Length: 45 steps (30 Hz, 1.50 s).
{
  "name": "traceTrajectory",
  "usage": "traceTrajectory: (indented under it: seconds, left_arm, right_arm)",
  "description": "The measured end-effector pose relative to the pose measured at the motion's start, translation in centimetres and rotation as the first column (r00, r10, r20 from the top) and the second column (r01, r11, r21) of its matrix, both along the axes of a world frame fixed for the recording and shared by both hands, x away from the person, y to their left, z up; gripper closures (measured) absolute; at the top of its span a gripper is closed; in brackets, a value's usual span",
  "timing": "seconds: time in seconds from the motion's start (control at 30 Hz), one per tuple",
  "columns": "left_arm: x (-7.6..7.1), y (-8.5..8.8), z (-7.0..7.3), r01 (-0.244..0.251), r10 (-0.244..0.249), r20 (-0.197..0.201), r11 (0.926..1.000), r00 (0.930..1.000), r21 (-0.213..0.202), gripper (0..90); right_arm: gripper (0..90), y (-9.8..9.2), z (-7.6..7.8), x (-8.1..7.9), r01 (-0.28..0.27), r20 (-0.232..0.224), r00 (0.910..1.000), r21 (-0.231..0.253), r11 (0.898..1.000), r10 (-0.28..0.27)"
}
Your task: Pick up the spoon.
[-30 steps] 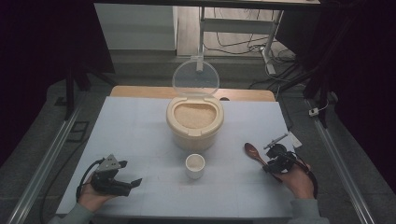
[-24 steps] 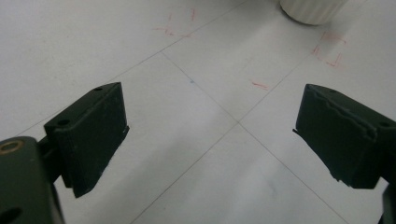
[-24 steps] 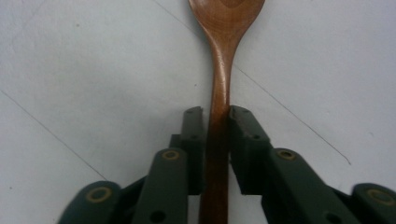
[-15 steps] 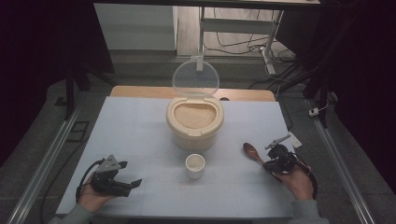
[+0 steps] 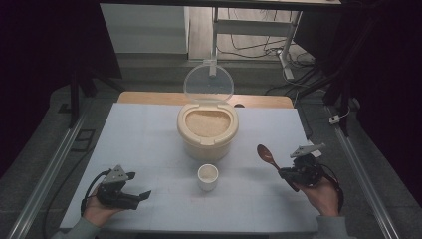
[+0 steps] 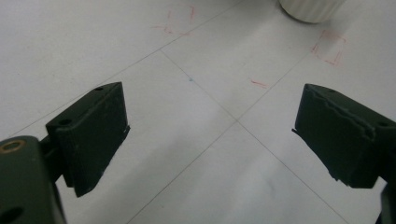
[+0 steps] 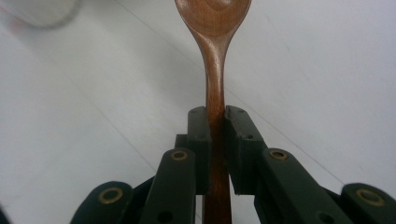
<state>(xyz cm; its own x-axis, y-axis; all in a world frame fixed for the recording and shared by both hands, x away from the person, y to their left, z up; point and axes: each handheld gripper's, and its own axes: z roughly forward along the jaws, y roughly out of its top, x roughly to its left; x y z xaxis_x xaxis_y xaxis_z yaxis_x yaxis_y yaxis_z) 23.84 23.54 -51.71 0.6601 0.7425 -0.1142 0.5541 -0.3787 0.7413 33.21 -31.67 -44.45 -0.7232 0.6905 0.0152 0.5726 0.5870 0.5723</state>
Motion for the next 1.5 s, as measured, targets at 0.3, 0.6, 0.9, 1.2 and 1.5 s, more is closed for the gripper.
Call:
traceTrajectory:
  seconds: [0.3, 0.6, 0.9, 1.2, 1.5]
  left_arm:
    - [0.1, 0.0, 0.0, -0.002, 0.002, -0.003, 1.0000, 1.0000, -0.001, 9.6]
    - [0.1, 0.0, 0.0, -0.004, 0.004, -0.005, 1.0000, 1.0000, -0.002, 9.6]
    - [0.1, 0.0, 0.0, -0.005, 0.005, -0.005, 1.0000, 1.0000, -0.006, 9.6]
    - [0.1, 0.0, 0.0, -0.005, 0.005, -0.003, 1.0000, 1.0000, -0.005, 9.6]
    - [0.1, 0.0, 0.0, -0.003, 0.003, -0.006, 1.0000, 1.0000, -0.004, 9.6]
  right_arm:
    - [81.3, 0.7, 0.8, -0.5, -0.046, 0.009, 0.9989, 0.059, 0.997, 0.045]
    - [81.3, 1.4, 1.4, -0.9, -0.087, 0.023, 0.9961, 0.092, 0.992, 0.085]
    - [81.3, 3.6, 2.3, -1.6, -0.175, 0.043, 0.9843, 0.109, 0.978, 0.171]
    - [81.3, 6.1, 2.5, -2.1, -0.245, 0.055, 0.9690, 0.094, 0.965, 0.241]
    - [81.2, 7.7, 2.4, -2.3, -0.283, 0.051, 0.9587, 0.084, 0.955, 0.280]
